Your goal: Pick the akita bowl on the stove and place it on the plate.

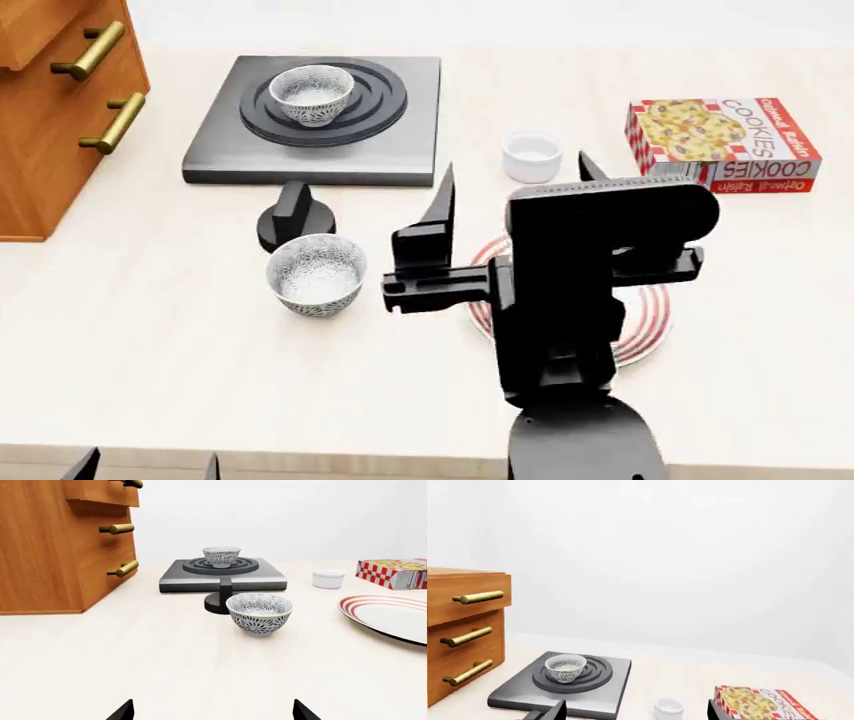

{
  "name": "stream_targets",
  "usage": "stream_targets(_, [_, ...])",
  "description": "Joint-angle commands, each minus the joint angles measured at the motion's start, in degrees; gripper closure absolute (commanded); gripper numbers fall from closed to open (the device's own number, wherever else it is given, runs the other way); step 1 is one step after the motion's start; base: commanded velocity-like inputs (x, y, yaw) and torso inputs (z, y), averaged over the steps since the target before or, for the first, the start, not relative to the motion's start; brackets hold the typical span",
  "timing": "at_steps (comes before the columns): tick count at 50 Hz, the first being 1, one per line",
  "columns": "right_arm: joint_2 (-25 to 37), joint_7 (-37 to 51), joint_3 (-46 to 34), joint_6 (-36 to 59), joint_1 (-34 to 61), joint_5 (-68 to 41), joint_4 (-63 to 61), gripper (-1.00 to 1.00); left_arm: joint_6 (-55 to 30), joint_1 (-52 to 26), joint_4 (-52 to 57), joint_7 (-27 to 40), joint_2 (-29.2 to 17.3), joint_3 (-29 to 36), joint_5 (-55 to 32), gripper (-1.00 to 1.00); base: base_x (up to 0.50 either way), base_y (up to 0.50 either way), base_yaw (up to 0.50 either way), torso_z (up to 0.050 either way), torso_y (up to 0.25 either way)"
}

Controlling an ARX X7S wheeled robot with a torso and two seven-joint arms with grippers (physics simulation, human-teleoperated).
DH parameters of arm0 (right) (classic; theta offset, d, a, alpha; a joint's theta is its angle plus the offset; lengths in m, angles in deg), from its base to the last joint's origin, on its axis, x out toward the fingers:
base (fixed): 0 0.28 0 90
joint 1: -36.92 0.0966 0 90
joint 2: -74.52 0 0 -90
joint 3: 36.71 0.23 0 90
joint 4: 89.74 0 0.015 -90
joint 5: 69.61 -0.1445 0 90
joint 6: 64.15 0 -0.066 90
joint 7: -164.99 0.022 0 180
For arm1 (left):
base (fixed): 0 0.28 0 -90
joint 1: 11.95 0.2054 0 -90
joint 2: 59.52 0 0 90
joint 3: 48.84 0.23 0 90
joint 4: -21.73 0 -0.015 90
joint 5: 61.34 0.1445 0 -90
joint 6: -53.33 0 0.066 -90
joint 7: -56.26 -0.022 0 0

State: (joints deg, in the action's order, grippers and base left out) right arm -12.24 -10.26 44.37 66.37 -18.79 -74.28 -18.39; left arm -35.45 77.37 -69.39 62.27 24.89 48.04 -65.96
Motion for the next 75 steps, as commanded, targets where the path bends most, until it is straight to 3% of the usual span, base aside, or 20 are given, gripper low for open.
stream_targets(1, [0.35, 0.6, 4.75, 21.45, 21.58, -3.45, -5.61, -1.0, -0.11, 0.02, 0.27, 0.85, -0.68, 0.89, -0.56, -1.0, 0.0, 0.0, 0.0, 0.0, 0.0])
stream_targets(11, [4.5, 0.81, 9.98, 31.43, 24.81, -5.16, -10.79, -1.0, 0.37, -0.26, -0.43, 1.49, -1.1, 1.51, -0.89, -1.0, 0.0, 0.0, 0.0, 0.0, 0.0])
stream_targets(19, [8.38, 0.9, 13.37, 34.75, 14.91, -4.88, -18.59, -1.0, 0.31, -0.18, -0.2, 1.93, -1.5, 2.06, -1.08, -1.0, 0.0, 0.0, 0.0, 0.0, 0.0])
stream_targets(31, [3.72, -0.6, 19.73, 24.4, 4.07, -6.89, -17.28, -1.0, 0.39, -0.35, -0.38, 2.49, -2.02, 2.61, -1.57, -1.0, 0.0, 0.0, 0.0, 0.0, 0.0])
stream_targets(56, [7.12, 1.08, 14.29, 26.04, 1.79, -5.4, -17.28, -1.0, 0.42, -0.5, -0.13, 3.72, -2.82, 3.03, -3.2, -1.0, 0.0, 0.0, 0.0, 0.0, 0.0])
stream_targets(75, [7.08, 0.99, 14.53, 24.92, 1.78, -6.54, -17.67, -1.0, 0.37, -0.69, -0.14, 4.45, -3.37, 3.77, -3.83, -1.0, 0.0, 0.0, 0.0, 0.0, 0.0])
